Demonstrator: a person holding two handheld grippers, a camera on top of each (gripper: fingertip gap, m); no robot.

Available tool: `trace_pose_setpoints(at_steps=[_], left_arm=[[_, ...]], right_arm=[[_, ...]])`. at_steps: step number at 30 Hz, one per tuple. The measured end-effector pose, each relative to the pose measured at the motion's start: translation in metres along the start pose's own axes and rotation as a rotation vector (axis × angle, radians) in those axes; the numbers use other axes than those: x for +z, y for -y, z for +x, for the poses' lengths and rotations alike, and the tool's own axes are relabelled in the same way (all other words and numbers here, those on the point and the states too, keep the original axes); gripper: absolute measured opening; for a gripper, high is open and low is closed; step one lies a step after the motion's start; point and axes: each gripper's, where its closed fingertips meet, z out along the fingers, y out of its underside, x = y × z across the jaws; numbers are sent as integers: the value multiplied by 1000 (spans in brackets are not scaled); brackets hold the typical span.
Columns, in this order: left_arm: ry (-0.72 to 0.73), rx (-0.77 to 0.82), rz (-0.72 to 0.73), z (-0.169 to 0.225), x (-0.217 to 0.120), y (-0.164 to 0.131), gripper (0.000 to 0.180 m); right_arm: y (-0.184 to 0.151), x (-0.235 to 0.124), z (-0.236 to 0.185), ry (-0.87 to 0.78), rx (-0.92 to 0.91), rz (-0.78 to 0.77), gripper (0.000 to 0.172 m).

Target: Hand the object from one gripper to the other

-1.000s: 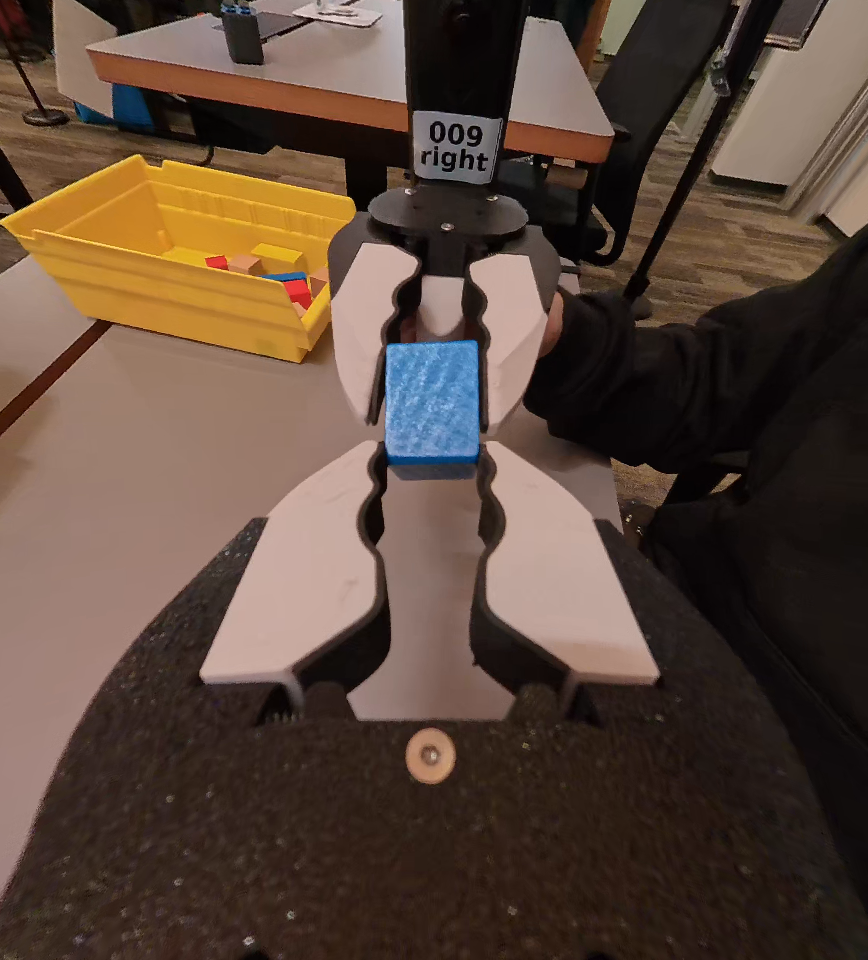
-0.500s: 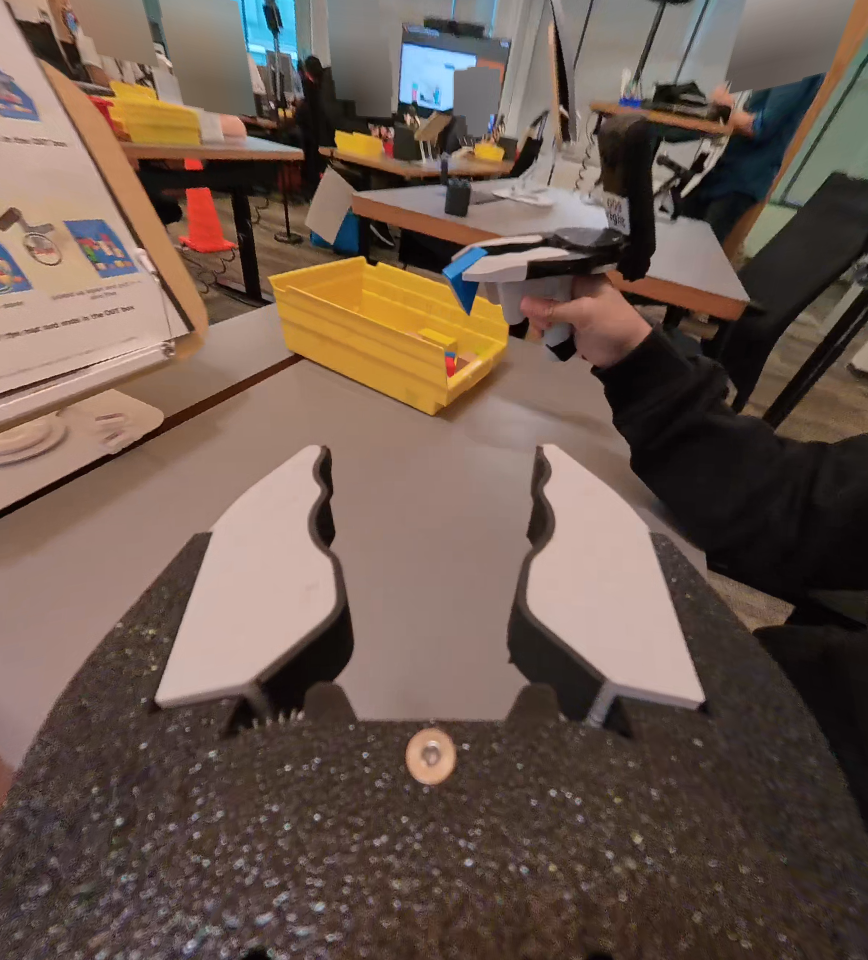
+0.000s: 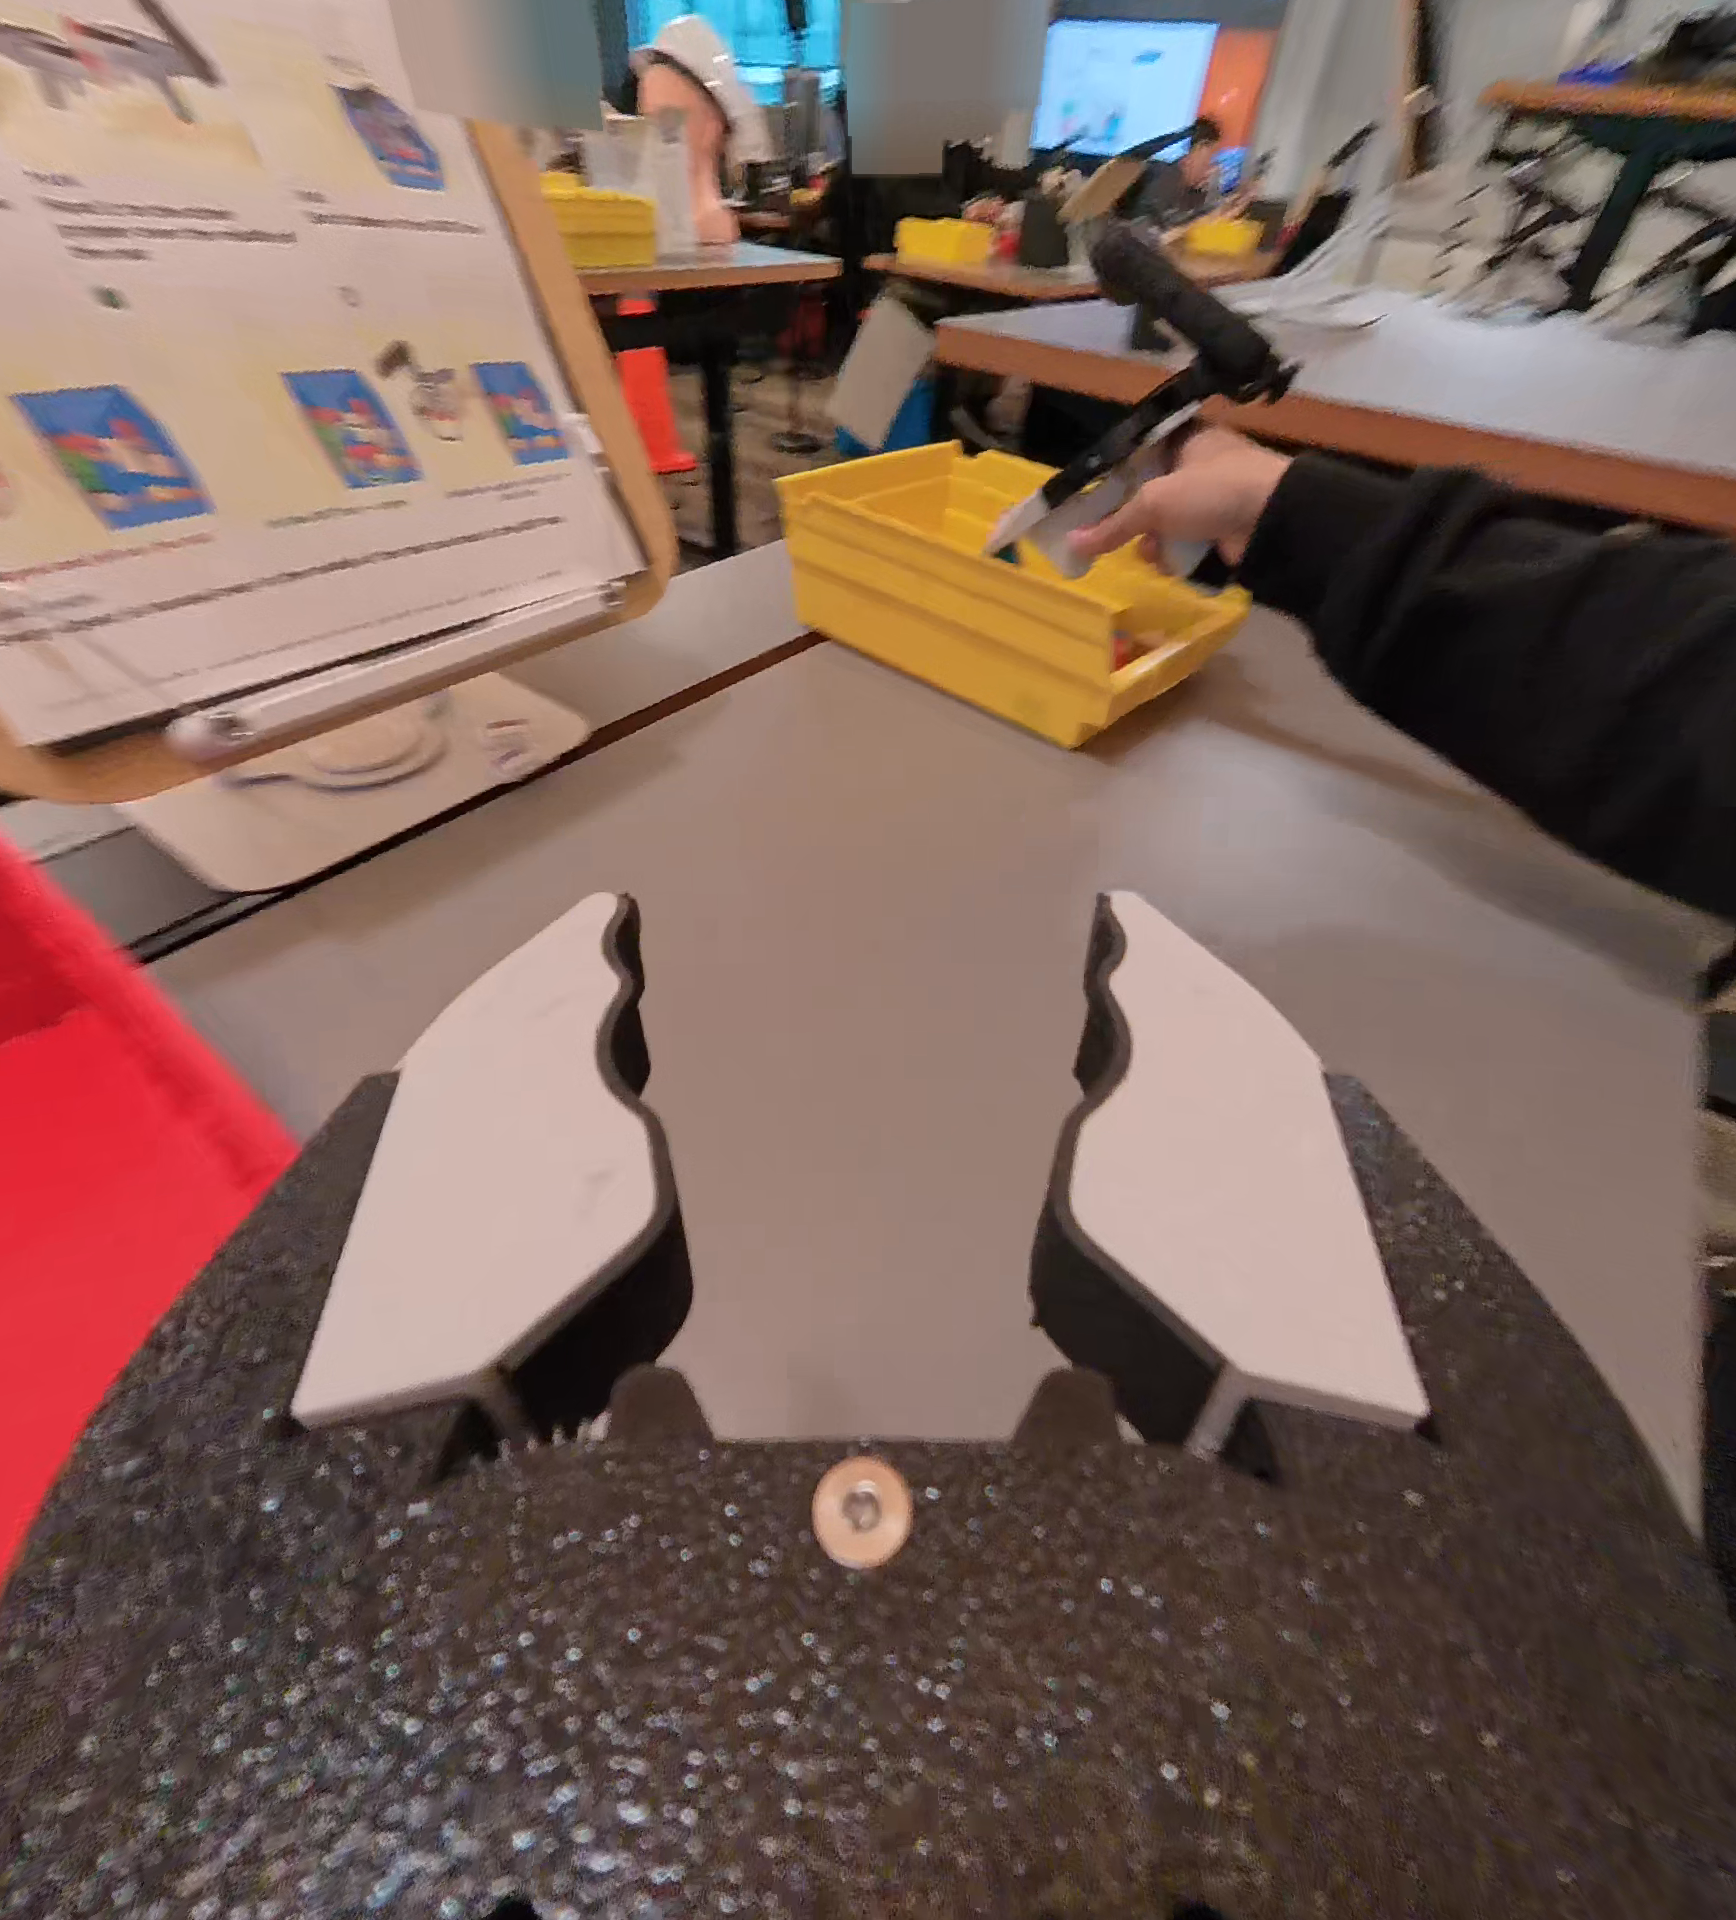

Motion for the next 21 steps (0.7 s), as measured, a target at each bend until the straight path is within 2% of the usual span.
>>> trace_pose_setpoints(at_steps=[3, 6, 7, 9, 12, 14, 17, 19, 21], left_arm=[[122, 46, -31, -18, -18, -2, 81], [233, 65, -35, -39, -42, -2, 82], [293, 61, -42, -50, -53, -3, 82], [418, 45, -70, -74, -76, -8, 82], [512, 5, -120, -96, -105, -18, 80], [568, -83, -137, -110, -119, -27, 81], [526, -160, -118, -117, -115, -30, 80], [430, -63, -190, -117, -99, -30, 80], [389, 74, -340, -129, -86, -34, 83]], right_arm=[[-4, 18, -3, -22, -5, -63, 35], [-5, 28, -4, -38, 21, -59, 36], [-2, 27, -4, -48, 18, -38, 47], [3, 18, 4, -140, -14, 0, 88], [6, -11, 5, -218, -83, 28, 91], [9, -34, -1, -248, -88, 88, 94], [13, -69, -31, -217, -112, 242, 96], [13, -86, -61, -142, -120, 342, 95], [7, -95, -91, -45, -112, 405, 98]])
